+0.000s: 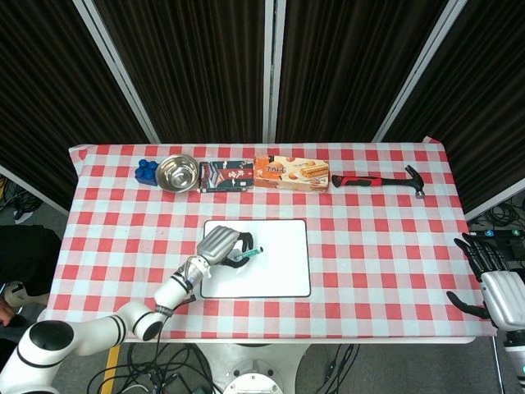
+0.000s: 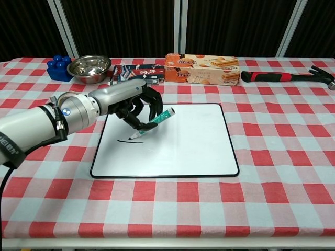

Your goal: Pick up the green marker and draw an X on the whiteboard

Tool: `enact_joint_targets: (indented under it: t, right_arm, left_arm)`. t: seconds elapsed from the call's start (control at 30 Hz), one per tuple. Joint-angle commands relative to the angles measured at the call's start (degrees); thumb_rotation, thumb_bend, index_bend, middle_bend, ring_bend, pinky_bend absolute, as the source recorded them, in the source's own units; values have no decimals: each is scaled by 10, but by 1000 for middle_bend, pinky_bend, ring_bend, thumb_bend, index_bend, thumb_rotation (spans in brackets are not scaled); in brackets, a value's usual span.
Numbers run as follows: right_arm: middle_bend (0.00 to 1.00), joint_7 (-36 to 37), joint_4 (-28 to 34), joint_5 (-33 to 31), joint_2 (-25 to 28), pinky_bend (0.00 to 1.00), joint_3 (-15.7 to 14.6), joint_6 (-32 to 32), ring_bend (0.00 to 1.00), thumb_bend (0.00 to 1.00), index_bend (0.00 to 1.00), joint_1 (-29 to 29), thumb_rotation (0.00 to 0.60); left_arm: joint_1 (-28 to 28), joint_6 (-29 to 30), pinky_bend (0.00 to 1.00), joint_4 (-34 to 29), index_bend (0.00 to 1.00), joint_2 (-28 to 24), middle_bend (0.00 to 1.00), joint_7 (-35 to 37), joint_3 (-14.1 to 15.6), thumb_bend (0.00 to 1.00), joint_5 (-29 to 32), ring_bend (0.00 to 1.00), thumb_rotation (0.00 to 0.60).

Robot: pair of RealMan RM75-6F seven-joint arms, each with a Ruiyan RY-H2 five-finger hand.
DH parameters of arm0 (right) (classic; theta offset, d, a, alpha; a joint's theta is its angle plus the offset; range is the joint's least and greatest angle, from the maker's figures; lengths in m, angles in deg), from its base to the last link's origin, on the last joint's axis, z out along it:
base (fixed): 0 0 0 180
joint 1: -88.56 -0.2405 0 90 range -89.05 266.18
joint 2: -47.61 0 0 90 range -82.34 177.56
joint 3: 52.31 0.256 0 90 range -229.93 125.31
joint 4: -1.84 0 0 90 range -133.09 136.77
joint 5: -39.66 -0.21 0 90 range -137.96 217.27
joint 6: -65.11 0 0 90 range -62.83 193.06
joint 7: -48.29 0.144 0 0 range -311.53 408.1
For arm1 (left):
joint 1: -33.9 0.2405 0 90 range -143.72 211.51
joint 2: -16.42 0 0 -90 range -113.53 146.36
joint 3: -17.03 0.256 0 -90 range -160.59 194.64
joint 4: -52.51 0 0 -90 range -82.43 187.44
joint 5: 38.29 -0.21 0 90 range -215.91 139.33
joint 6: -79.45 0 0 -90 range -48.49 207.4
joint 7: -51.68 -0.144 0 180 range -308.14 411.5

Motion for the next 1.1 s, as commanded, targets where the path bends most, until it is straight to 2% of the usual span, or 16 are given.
enact_joint_targets:
  t: [0.03,0.23,0.4,0.53,0.73,1.1]
  right_arm:
    - [0,1,0,2,-1,0,0,-1,0,124,0,-1,600]
    - [0,5,-3,5,-2,0,0,1,0,124,0,-2,600]
    - [0,5,-5,3,0,0,0,11,0,124,0,4,600]
    - [0,2,-1,3,1,0,-1,12,0,124,0,6,600]
    - [0,-4,5,2,3,0,0,6,0,124,0,3,600]
    - [0,-5,5,-2,4,0,1,3,0,124,0,3,600]
  left_arm:
    - [10,-5,980,-31,576,-18,607,3,12,380,1,770,600]
    - [28,-15,980,-115,571,-63,605,-3,32,380,7,769,600]
    - [33,2,978,-148,569,-81,604,-14,21,380,7,766,600]
    - [24,2,978,-137,569,-72,603,-20,9,380,9,766,600]
    - [8,-14,977,-83,569,-36,603,-28,-6,380,24,766,600]
    - [4,-19,976,-43,569,-16,603,-15,-13,380,30,764,600]
